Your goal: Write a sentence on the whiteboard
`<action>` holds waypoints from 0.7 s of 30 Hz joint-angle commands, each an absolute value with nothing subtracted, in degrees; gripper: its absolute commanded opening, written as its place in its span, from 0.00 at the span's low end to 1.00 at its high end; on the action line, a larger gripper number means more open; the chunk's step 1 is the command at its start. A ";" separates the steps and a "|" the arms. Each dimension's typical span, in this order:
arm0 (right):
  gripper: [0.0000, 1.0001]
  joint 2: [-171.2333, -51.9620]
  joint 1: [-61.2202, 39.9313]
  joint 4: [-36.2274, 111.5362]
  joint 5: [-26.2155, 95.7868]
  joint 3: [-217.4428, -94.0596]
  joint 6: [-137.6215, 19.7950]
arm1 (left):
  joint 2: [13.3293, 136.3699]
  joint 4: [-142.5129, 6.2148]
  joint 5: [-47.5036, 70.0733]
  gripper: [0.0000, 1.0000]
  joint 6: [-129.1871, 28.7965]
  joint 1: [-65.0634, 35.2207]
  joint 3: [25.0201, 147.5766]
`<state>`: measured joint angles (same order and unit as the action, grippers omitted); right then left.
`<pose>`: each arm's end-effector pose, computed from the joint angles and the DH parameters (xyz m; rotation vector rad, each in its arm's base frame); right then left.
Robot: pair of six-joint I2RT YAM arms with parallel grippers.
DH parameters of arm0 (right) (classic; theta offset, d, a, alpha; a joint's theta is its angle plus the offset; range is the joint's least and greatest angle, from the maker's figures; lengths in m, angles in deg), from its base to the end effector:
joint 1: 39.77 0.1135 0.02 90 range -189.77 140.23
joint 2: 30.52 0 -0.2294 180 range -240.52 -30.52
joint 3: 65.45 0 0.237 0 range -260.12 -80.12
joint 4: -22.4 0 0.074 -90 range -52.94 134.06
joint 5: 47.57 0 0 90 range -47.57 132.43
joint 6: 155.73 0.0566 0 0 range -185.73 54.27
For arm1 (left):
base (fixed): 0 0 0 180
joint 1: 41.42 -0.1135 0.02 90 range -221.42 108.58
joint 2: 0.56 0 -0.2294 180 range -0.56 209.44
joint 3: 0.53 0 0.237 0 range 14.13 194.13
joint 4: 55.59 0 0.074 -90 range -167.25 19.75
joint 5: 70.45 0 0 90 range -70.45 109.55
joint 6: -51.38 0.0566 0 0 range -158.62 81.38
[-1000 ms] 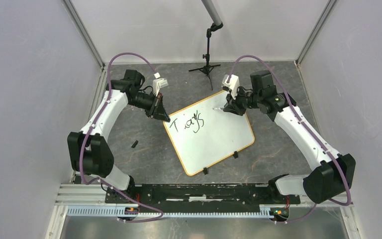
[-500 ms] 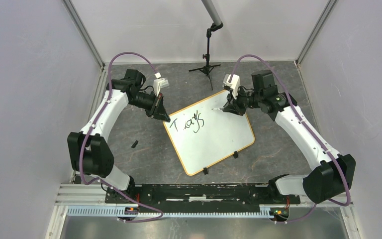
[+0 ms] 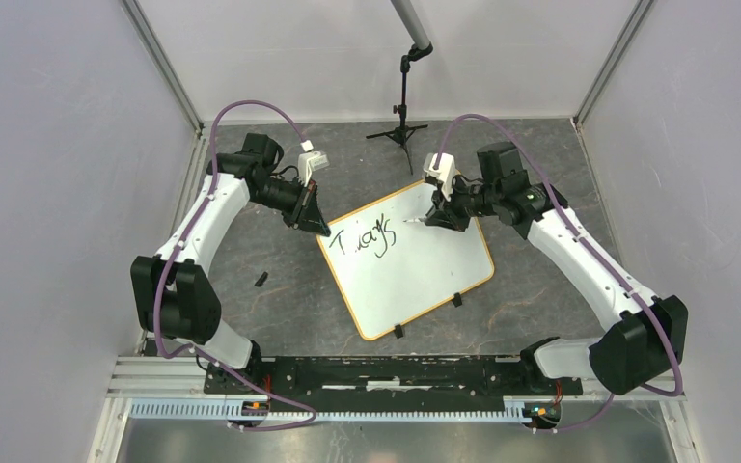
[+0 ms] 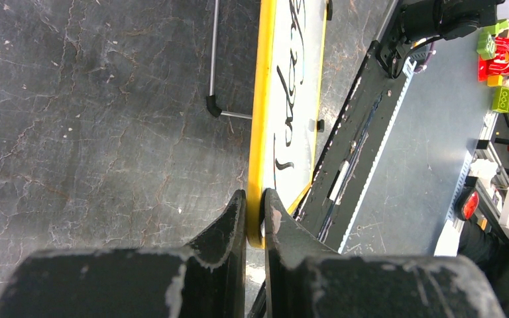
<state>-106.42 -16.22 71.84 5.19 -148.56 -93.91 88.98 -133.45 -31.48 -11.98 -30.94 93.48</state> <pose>0.2498 0.1462 0.2857 -1.2534 1.8339 0.7003 0.2730 -0.0952 0.2563 0.9652 2.3249 -1.1352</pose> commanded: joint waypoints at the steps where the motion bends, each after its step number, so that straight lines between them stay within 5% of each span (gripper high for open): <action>1: 0.00 -104.70 -16.03 69.29 6.39 -148.49 -93.44 | 90.97 -134.50 -27.30 0.03 -8.86 -28.32 92.73; 21: 0.00 -107.87 -15.12 67.23 11.24 -150.44 -91.92 | 90.80 -134.56 -27.02 0.03 -8.87 -28.07 92.70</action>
<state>-106.81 -15.48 69.48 9.96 -148.54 -92.80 88.98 -133.45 -31.44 -11.98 -30.92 93.48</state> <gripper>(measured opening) 0.121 0.164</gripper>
